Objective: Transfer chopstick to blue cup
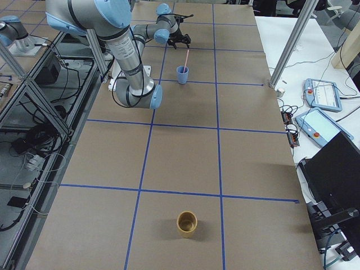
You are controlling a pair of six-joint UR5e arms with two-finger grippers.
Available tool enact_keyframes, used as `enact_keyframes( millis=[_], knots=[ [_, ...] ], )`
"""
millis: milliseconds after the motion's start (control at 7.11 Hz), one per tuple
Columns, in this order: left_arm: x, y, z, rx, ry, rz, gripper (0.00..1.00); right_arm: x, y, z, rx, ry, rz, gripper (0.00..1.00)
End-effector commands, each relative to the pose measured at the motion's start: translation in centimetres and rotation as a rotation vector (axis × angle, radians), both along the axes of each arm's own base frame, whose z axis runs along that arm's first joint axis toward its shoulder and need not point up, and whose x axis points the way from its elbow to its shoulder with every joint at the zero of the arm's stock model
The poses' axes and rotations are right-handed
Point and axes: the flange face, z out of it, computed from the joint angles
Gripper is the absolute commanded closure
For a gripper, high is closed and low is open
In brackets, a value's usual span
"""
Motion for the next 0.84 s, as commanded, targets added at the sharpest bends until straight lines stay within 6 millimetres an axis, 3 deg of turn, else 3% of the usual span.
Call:
enact_keyframes(
  millis=[0, 141, 422, 562, 703],
  knots=[
    [0.0, 0.0, -0.1, 0.000, 0.000, -0.001, 0.01, 3.3, -0.3, -2.5, 0.020, -0.074, 0.020, 0.00],
    [0.0, 0.0, -0.1, 0.003, 0.000, 0.000, 0.01, 5.1, -1.4, -3.4, 0.022, -0.105, 0.048, 0.00],
    [0.0, 0.0, -0.3, 0.006, 0.000, 0.000, 0.01, 9.0, -5.7, -4.5, 0.015, -0.138, 0.110, 0.00],
    [0.0, -0.1, -0.4, 0.008, 0.000, 0.000, 0.01, 11.6, -8.9, -4.2, -0.009, -0.140, 0.125, 0.00],
    [0.0, -0.2, -0.5, 0.011, -0.001, 0.000, 0.01, 15.1, -12.9, -2.7, -0.042, -0.129, 0.148, 0.00]
  ],
)
